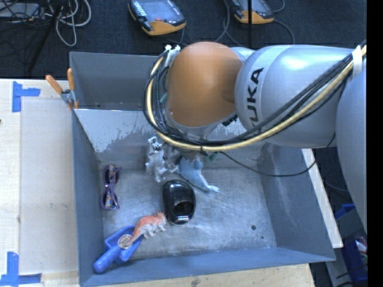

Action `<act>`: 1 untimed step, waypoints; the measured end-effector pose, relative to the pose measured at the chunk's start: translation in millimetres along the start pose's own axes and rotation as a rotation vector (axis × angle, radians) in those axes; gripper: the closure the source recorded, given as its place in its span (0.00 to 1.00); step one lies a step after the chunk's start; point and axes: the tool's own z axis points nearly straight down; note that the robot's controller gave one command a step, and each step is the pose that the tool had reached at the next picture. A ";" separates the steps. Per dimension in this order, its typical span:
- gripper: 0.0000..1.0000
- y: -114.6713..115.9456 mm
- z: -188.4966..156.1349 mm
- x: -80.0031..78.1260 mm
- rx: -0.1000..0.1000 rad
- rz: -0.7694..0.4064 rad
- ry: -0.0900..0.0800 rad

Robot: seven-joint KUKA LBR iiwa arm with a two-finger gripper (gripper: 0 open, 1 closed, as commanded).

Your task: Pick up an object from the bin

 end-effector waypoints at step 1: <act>0.00 31.1 36.7 34.1 -0.008 -0.217 0.018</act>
Offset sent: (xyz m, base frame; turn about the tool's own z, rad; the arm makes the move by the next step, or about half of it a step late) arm 0.0000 0.0000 0.0000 0.0000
